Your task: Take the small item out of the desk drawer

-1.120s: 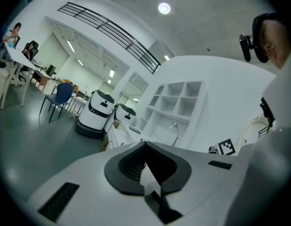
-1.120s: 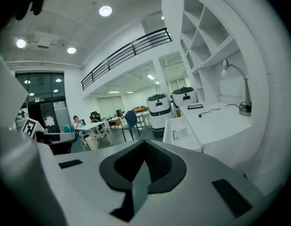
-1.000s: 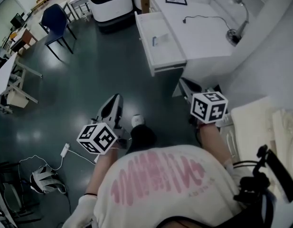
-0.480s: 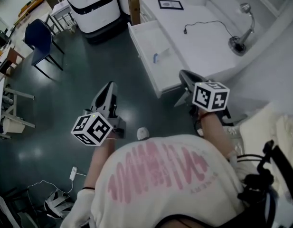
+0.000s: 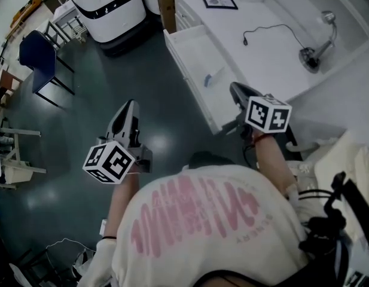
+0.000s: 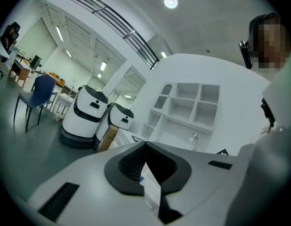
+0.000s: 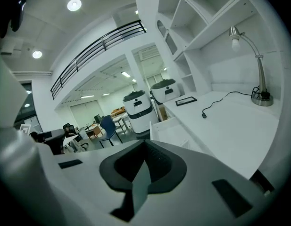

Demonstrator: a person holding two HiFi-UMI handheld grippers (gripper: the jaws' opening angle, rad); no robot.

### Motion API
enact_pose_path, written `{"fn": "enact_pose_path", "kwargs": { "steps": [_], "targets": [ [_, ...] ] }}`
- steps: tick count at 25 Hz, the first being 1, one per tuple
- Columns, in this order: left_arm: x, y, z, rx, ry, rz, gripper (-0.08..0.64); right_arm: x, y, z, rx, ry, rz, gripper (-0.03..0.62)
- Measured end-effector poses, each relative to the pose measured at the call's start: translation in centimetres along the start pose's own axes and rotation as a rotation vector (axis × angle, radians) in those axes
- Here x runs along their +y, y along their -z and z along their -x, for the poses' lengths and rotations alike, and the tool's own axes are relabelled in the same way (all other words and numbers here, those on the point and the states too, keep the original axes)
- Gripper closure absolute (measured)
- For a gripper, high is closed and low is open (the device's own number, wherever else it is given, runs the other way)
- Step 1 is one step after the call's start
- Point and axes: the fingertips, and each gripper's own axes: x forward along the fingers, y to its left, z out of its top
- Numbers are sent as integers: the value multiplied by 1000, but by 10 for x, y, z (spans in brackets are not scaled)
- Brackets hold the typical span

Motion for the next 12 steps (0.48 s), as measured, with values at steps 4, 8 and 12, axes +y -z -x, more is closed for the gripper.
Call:
{"fn": "enact_pose_path", "kwargs": {
  "steps": [4, 8, 12],
  "targets": [
    [34, 16, -11, 65, -36, 40, 531, -13, 17, -30, 68, 23, -65, 575],
    [70, 18, -26, 82, -75, 69, 531, -35, 24, -63, 109, 65, -90, 575],
    [102, 7, -49, 88, -95, 92, 531, -61, 29, -101, 161, 137, -57, 575]
  ]
}}
